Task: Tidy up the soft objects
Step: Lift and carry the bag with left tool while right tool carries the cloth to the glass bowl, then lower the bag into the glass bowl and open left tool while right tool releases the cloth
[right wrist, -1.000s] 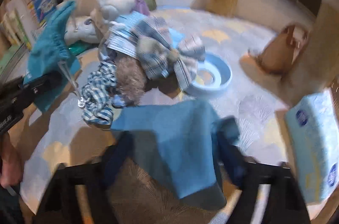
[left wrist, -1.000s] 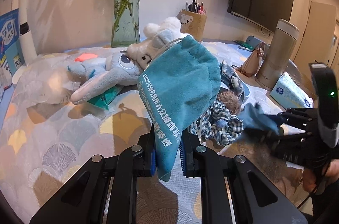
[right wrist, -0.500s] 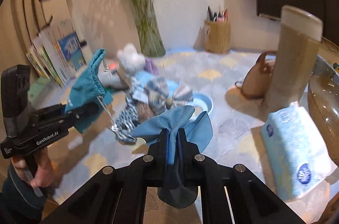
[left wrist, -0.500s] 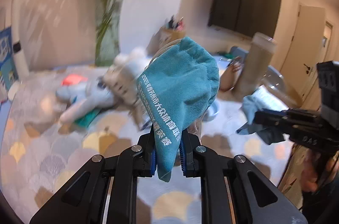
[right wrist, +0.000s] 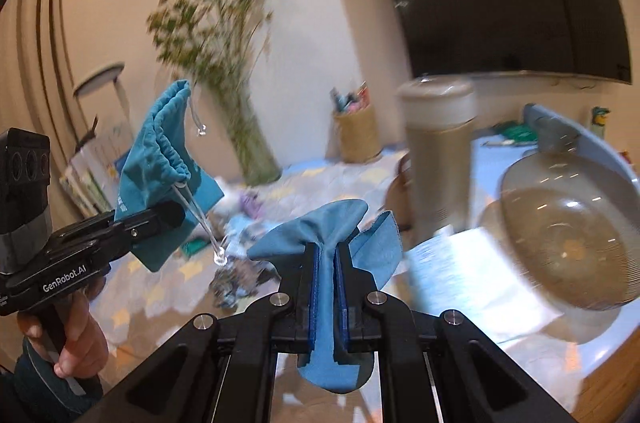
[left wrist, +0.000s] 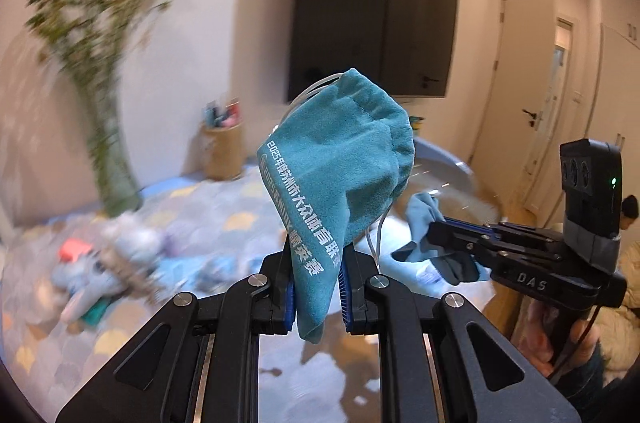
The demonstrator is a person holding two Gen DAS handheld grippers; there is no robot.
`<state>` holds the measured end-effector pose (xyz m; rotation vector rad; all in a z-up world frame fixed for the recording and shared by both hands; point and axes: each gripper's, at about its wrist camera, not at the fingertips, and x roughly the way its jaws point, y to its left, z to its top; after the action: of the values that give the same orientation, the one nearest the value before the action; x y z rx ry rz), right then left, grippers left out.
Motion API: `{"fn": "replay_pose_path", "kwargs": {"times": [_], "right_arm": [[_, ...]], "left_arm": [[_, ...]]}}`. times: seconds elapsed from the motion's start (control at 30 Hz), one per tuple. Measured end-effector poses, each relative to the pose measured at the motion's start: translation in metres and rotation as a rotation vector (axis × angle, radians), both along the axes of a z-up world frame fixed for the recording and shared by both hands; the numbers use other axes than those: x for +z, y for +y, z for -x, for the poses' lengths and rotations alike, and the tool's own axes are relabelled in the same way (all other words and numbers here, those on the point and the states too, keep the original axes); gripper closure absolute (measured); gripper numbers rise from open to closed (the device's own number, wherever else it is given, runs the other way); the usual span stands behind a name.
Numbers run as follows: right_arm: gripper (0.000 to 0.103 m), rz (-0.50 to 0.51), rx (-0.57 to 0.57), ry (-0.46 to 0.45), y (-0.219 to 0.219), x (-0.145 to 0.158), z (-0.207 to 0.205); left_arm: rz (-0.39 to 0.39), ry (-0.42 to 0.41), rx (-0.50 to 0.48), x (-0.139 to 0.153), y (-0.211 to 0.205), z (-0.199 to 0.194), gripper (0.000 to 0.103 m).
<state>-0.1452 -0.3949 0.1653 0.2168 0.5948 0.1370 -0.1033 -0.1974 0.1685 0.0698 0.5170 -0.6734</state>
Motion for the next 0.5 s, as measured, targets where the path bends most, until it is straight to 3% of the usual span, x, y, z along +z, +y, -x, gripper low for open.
{"fn": "replay_pose_path", "kwargs": {"times": [0.13,0.27,0.5], "right_arm": [[0.095,0.01,-0.093,-0.033,-0.038,0.021,0.01],[0.095,0.014,-0.2,-0.046,-0.082,0.033,0.014],[0.095,-0.054,-0.373,0.007,-0.16,0.028,-0.002]], "left_arm": [[0.023,0.001,-0.088,0.023,-0.051,-0.003,0.089],[-0.003,-0.01,-0.145,0.035,-0.104,-0.005,0.089],[-0.066,0.065,-0.199,0.017,-0.191,-0.037,0.089]]}}
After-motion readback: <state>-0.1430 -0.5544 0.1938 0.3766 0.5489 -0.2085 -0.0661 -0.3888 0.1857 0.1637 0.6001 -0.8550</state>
